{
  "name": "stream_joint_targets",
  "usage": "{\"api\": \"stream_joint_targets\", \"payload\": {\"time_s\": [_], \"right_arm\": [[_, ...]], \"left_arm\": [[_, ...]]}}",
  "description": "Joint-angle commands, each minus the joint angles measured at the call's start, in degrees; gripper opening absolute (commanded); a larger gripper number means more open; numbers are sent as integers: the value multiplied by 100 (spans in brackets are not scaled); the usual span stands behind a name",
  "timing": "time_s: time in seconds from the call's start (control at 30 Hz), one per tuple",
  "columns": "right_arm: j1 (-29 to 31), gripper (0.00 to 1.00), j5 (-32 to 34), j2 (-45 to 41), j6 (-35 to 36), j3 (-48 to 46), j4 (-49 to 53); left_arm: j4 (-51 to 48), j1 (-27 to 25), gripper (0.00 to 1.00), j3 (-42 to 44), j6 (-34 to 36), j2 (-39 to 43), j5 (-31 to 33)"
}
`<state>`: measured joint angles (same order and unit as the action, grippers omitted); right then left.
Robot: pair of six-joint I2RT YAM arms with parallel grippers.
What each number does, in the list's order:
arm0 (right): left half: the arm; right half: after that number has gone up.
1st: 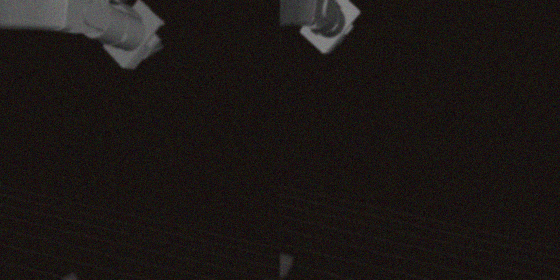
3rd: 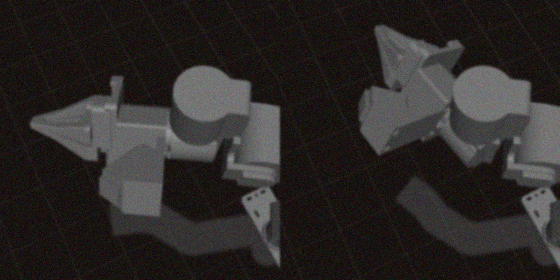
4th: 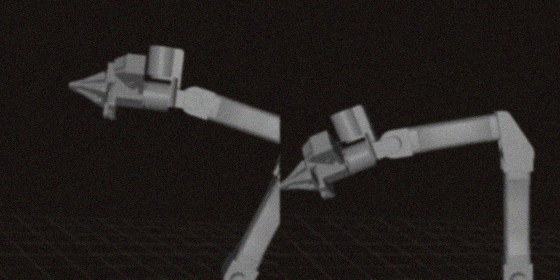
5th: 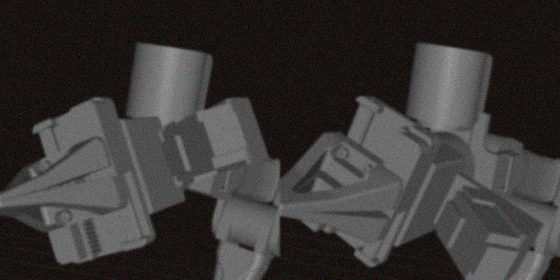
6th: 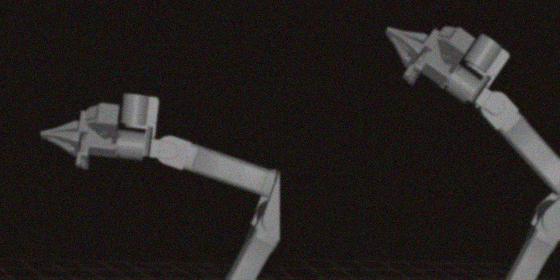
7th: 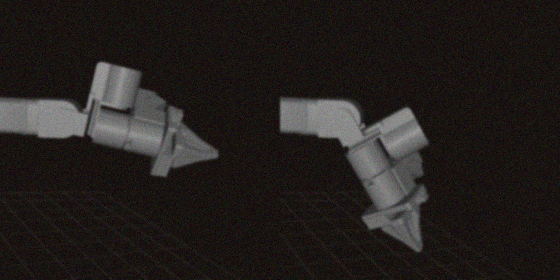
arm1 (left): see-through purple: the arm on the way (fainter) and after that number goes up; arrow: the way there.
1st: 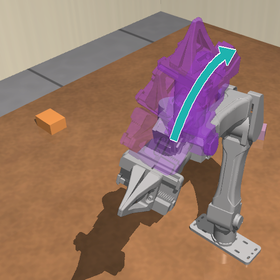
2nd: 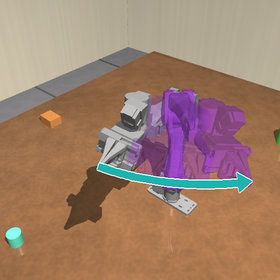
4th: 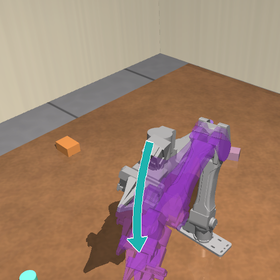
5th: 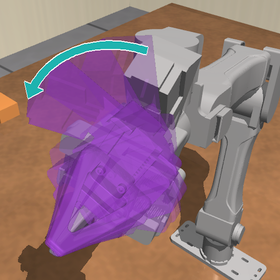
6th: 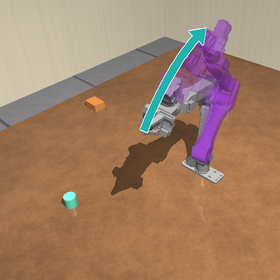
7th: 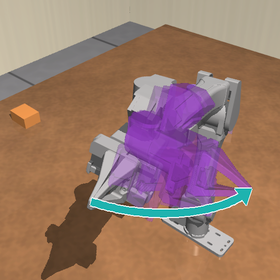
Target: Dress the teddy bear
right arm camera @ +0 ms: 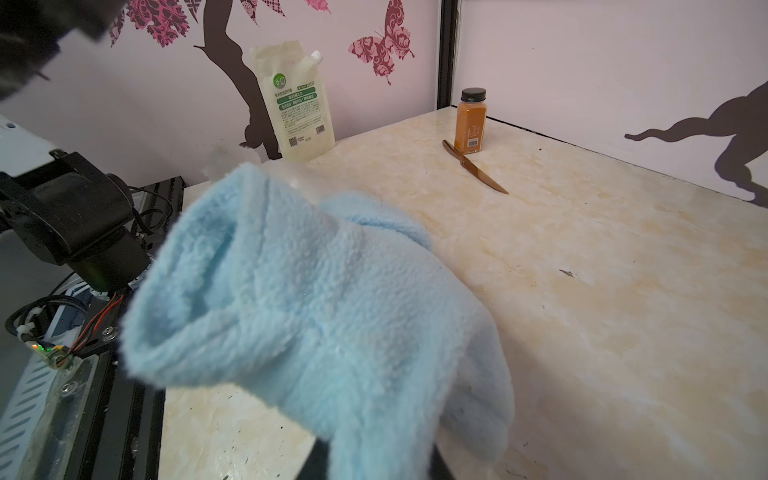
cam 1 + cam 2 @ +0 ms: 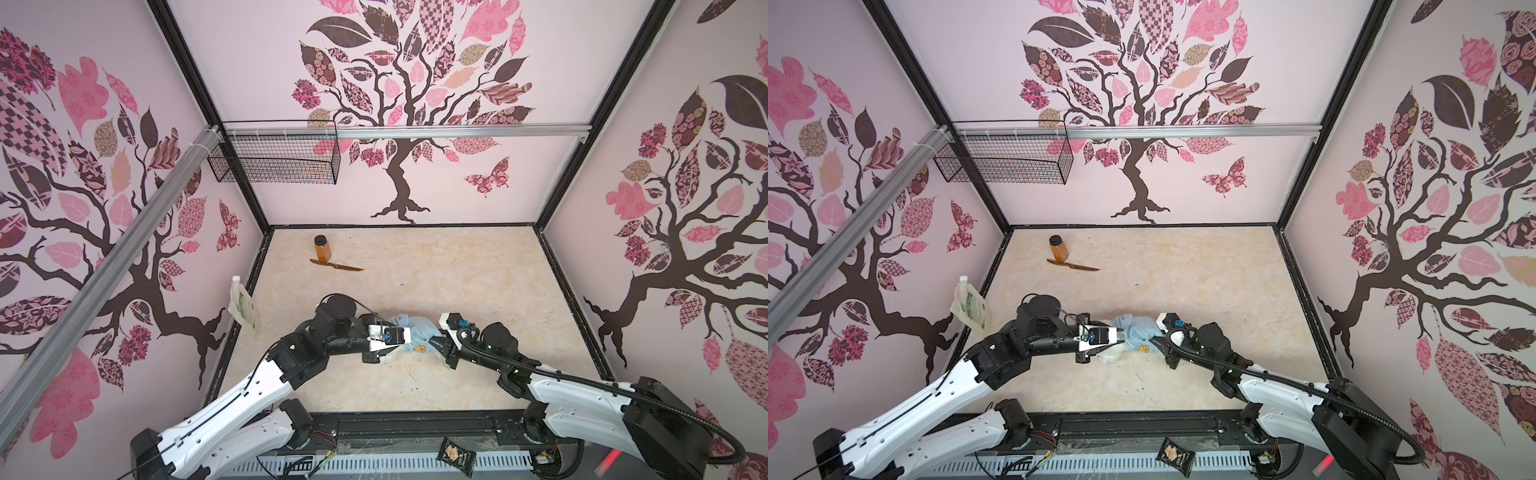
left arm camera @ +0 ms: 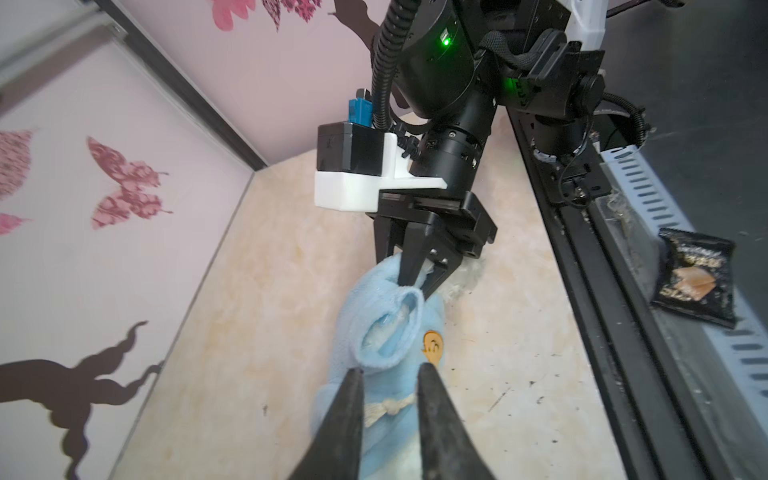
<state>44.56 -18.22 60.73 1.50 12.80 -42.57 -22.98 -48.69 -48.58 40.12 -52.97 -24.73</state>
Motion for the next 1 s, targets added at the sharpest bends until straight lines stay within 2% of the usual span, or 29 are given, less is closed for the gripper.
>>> {"api": "stream_joint_targets", "payload": {"time_s": [0.0,0.17,0.57,0.77,0.97], "right_arm": [[49,5,38,56,-38,201,-244],[86,5,54,71,-39,203,-232],[113,6,117,27,-33,156,-226],[115,6,99,9,-49,146,-241],[113,6,65,-8,-66,152,-252]], "left_arm": [[-476,-297,14,-619,87,-396,446],[-747,-492,0,-992,324,-922,799],[-1757,-510,0,-1600,1009,-1658,1170],[-1869,-515,0,-1621,1201,-1832,1526],[-1604,-528,0,-1614,1212,-1975,1550]]}}
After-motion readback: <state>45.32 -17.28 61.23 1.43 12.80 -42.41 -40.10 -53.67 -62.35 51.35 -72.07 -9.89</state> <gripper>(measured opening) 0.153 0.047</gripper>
